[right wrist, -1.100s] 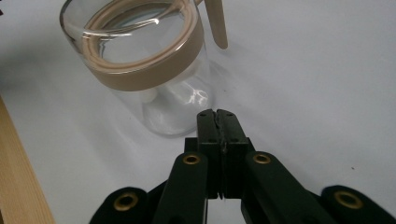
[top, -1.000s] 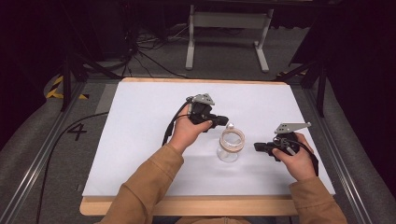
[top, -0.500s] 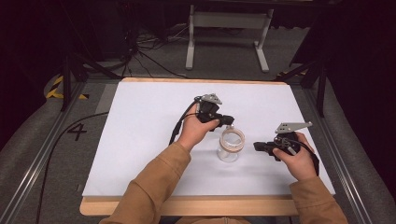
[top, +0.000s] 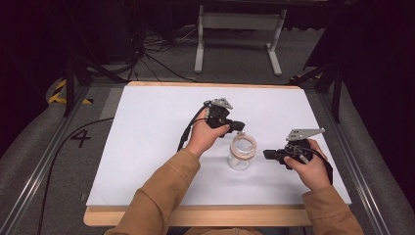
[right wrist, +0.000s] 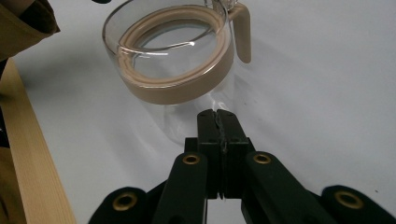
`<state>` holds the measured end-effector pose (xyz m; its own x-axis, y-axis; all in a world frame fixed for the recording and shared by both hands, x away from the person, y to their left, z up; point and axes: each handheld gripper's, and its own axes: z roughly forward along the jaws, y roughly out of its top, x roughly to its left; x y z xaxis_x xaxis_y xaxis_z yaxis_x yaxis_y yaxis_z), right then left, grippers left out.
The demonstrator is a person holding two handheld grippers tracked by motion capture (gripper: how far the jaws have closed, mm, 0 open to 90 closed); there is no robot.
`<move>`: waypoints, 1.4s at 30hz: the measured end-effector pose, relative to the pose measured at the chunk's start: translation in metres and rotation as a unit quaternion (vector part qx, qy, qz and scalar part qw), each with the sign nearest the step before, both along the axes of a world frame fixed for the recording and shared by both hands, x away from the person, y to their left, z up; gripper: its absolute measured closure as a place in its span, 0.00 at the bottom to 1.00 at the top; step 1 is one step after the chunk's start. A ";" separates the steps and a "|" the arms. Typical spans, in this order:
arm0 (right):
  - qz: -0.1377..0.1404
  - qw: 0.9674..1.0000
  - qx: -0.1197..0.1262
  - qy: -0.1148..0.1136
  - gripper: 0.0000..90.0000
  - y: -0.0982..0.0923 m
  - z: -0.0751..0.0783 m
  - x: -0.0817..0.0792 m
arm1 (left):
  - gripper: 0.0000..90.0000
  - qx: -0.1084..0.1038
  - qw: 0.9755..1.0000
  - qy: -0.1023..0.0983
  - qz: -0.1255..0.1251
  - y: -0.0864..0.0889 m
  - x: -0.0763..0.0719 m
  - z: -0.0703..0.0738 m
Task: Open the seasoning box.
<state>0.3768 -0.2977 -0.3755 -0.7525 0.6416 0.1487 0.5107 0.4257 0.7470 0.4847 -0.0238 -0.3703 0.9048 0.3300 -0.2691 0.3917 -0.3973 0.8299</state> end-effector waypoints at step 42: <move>0.037 0.999 -0.011 -0.001 1.00 0.021 0.002 -0.005 | 0.97 0.004 1.000 0.004 0.003 -0.004 0.000 0.001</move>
<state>0.3715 -0.2762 -0.3736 -0.7985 0.5871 0.1331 0.4754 0.4794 0.7377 0.4851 -0.0275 -0.3693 0.9006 0.3378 -0.2736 0.4009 -0.4021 0.8232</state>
